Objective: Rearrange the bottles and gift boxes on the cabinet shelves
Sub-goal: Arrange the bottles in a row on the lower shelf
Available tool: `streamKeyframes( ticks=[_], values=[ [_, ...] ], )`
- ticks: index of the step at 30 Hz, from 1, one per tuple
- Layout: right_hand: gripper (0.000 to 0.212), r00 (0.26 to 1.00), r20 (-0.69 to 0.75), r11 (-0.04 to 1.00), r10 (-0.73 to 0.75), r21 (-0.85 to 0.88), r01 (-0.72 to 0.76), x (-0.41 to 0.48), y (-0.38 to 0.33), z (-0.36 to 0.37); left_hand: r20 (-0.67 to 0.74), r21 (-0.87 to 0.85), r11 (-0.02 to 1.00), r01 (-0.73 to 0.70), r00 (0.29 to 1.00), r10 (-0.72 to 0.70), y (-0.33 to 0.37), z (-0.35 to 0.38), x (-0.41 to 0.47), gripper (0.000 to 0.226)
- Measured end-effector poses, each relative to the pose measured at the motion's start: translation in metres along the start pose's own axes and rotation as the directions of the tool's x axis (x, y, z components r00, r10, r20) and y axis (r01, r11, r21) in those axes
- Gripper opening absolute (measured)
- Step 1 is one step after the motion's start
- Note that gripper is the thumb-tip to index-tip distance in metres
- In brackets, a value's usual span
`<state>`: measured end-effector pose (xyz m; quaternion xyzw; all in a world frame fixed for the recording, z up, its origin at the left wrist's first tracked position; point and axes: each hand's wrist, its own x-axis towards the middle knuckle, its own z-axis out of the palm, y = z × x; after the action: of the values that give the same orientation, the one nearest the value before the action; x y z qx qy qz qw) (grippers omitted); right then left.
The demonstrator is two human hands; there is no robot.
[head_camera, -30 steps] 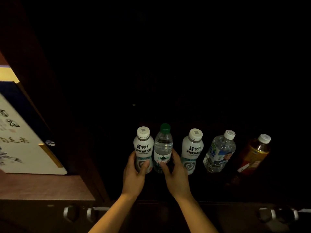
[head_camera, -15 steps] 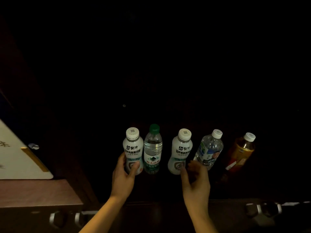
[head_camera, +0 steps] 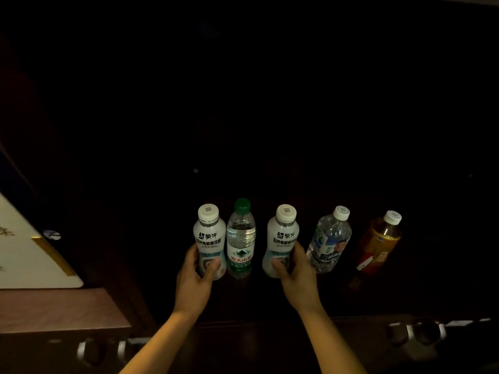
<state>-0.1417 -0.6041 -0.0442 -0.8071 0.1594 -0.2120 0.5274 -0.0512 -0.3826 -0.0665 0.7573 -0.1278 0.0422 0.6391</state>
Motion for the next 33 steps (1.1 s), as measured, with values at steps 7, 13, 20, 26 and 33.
streamKeyframes(
  ticks=[7, 13, 20, 26, 33],
  values=[
    [0.067, 1.0, 0.01, 1.0, -0.006, 0.009, 0.006, -0.001, -0.002, 0.017, -0.014, 0.019, 1.0, -0.005, 1.0, 0.005, -0.002, 0.001, -0.001, 0.057],
    [0.067, 1.0, -0.009, 1.0, 0.011, 0.015, -0.011, -0.002, -0.001, 0.021, -0.017, 0.032, 0.999, 0.007, 1.0, -0.006, -0.002, 0.001, -0.001, 0.058],
    [0.077, 0.999, 0.037, 0.999, 0.012, 0.034, -0.013, -0.005, -0.002, 0.013, -0.017, 0.038, 0.999, 0.022, 1.0, -0.022, -0.002, 0.003, 0.0, 0.064],
    [0.026, 0.955, -0.292, 0.995, 0.061, -0.06, -0.082, -0.034, 0.027, -0.032, -0.015, 0.05, 0.999, 0.008, 1.0, -0.007, -0.007, 0.003, 0.001, 0.061],
    [0.073, 0.906, -0.411, 0.979, 0.104, -0.118, -0.166, -0.013, 0.059, -0.092, -0.026, 0.063, 0.998, 0.003, 1.0, -0.002, -0.009, 0.004, 0.001, 0.06]
  ],
)
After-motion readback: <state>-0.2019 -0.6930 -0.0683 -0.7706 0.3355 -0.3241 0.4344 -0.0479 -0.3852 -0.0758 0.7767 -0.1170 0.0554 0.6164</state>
